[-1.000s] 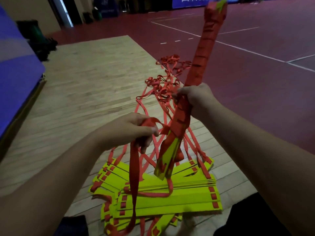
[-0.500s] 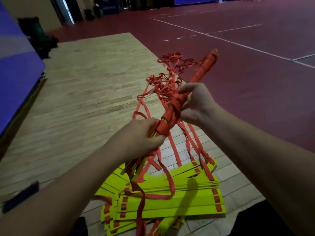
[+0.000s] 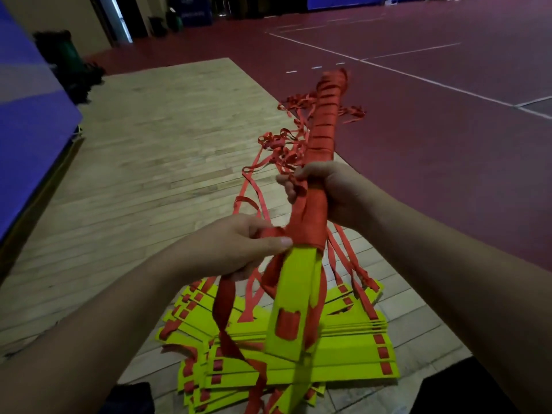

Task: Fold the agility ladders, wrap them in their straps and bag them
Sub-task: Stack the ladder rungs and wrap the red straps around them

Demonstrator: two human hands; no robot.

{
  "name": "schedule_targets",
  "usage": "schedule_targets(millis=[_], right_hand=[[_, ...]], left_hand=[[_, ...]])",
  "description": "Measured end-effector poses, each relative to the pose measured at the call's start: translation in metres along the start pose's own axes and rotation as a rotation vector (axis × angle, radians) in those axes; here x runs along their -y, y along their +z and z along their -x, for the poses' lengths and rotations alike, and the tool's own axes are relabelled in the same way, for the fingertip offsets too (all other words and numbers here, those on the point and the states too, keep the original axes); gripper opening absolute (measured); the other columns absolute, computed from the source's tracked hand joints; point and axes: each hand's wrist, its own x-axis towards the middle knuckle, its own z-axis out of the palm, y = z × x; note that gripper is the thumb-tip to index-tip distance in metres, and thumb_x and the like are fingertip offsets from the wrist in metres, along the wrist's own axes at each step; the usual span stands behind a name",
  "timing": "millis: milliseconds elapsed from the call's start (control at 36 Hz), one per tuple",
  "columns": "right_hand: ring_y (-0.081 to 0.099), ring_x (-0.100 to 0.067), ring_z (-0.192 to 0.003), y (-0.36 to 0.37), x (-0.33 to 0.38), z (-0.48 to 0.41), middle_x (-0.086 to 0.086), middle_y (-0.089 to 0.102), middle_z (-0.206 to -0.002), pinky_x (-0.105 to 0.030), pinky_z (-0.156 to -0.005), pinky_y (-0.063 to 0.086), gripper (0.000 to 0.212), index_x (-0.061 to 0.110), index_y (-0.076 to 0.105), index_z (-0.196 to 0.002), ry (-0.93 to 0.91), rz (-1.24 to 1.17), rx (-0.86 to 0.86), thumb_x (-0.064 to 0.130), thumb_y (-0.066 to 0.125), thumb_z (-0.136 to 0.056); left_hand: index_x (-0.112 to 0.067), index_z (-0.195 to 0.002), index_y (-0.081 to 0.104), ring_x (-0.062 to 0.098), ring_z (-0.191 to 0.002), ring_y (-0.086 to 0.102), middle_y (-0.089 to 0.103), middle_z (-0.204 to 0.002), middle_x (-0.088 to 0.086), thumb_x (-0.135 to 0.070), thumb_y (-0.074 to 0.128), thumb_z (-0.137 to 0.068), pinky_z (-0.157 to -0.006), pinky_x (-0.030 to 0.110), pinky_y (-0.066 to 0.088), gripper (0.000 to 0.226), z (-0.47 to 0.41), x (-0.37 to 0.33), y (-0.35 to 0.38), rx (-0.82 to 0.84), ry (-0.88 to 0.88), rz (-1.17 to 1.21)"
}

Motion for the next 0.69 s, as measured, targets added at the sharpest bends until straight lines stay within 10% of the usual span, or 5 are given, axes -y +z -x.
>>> schedule_targets(millis=[194,389,528,611,694], right_hand=[[0.057,-0.02,-0.062,0.001,-0.018,-0.01,-0.014,0.053,-0.076,-0.033,-0.059,0.053,0.013,0.005,0.053,-0.093,-0.23,0.56,-0.291,-0.006,0.059,-0.09],[0.05,-0.022,-0.076,0.023,-0.018,-0.017,-0.008,0.048,-0.083,-0.035,-0.075,0.042,0.017,0.005,0.057,-0.103,-0.093,0.214,-0.303,0.019,0.061,-0.094],[0.064,-0.035,-0.101,0.012,-0.002,-0.007,-0.022,0.063,-0.102,-0.047,-0.098,0.055,0.034,-0.005,0.055,-0.117,-0.155,0.09,-0.136,-0.01,0.062,-0.085],[0.071,-0.026,-0.087,0.007,0.001,-0.002,-0.019,0.066,-0.105,-0.042,-0.072,0.063,0.052,-0.007,0.045,-0.139,-0.155,-0.043,-0.039,-0.01,0.062,-0.089],[0.065,-0.016,-0.063,0.009,-0.002,0.001,-0.007,0.063,-0.079,-0.03,-0.057,0.058,0.018,0.001,0.059,-0.113,-0.042,-0.035,0.039,0.008,0.059,-0.096]], left_hand=[[-0.023,-0.086,0.061,0.007,-0.057,0.049,0.055,-0.068,-0.008,-0.055,0.059,-0.091,-0.057,0.026,0.038,0.033,-0.004,-0.007,0.027,-0.162,-0.042,-0.338],[-0.031,-0.084,0.046,0.013,-0.072,0.058,0.057,-0.08,-0.007,-0.055,0.068,-0.084,-0.057,0.03,0.04,0.032,-0.01,-0.006,0.045,-0.423,-0.034,-0.667],[-0.021,-0.094,0.067,0.005,-0.052,0.055,0.063,-0.064,-0.014,-0.032,0.073,-0.085,-0.051,0.026,0.042,0.015,-0.007,-0.003,0.018,-0.254,0.054,-0.078],[-0.001,-0.103,0.065,0.011,-0.054,0.045,0.056,-0.065,-0.003,-0.022,0.075,-0.085,-0.051,0.019,0.035,0.03,-0.002,-0.005,0.009,-0.098,0.084,0.355],[0.004,-0.113,0.063,0.035,-0.091,0.042,0.054,-0.101,0.021,-0.026,0.077,-0.075,-0.078,0.044,0.032,0.051,0.0,-0.004,0.008,-0.009,0.124,0.587]])
